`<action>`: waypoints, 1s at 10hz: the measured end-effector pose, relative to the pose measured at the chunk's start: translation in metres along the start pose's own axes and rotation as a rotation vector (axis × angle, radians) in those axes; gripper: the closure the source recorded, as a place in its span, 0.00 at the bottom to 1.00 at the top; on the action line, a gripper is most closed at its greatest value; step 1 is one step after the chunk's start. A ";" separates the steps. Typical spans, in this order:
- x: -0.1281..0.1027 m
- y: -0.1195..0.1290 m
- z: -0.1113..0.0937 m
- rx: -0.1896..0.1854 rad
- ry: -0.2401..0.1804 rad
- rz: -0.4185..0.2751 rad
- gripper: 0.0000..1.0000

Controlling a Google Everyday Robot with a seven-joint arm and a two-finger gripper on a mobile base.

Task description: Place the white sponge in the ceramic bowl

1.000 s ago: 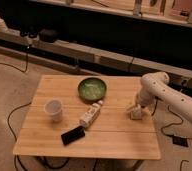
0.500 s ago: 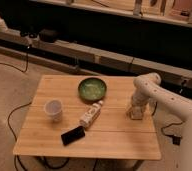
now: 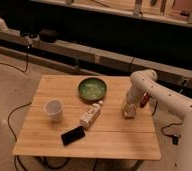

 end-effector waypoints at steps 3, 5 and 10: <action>0.079 -0.041 -0.062 -0.019 0.151 -0.106 0.96; 0.118 -0.081 -0.087 -0.018 0.216 -0.182 0.93; 0.145 -0.208 -0.073 -0.012 0.192 -0.412 0.43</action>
